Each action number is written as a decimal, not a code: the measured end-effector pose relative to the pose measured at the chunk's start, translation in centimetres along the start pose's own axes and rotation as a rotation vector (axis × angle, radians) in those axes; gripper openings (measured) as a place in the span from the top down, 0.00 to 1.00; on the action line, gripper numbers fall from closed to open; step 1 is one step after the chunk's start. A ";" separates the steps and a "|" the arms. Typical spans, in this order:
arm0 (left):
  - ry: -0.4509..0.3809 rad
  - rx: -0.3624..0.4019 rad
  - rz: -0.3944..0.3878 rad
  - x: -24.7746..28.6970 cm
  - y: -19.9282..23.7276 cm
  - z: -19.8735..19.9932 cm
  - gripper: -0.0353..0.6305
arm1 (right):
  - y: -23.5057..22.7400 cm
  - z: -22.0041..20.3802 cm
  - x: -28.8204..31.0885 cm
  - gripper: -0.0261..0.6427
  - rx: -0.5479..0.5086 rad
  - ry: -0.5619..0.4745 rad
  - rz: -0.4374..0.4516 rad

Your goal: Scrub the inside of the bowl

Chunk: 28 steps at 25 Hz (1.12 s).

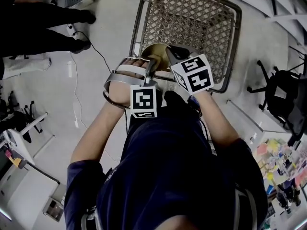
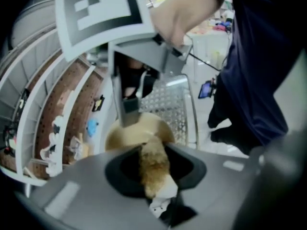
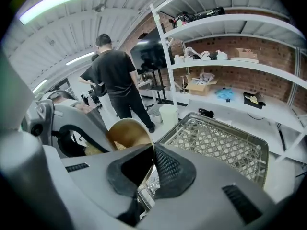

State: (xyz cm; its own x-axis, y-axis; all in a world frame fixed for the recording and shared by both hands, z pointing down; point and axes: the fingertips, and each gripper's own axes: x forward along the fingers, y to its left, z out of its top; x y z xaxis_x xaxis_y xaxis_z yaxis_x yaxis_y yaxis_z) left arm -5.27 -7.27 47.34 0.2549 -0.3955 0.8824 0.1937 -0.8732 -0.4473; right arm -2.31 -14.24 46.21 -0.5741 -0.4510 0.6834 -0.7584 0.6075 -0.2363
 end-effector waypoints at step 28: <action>0.072 -0.083 0.021 -0.6 2.1 -0.6 0.80 | 0.3 0.2 -0.9 0.94 0.003 -0.005 0.012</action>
State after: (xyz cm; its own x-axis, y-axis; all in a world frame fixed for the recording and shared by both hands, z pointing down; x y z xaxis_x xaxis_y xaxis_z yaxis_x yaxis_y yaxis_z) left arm -5.59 -9.04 45.92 0.1885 -0.4308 0.8826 0.1087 -0.8840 -0.4547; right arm -2.10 -13.80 45.36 -0.5849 -0.4468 0.6770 -0.7521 0.6112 -0.2464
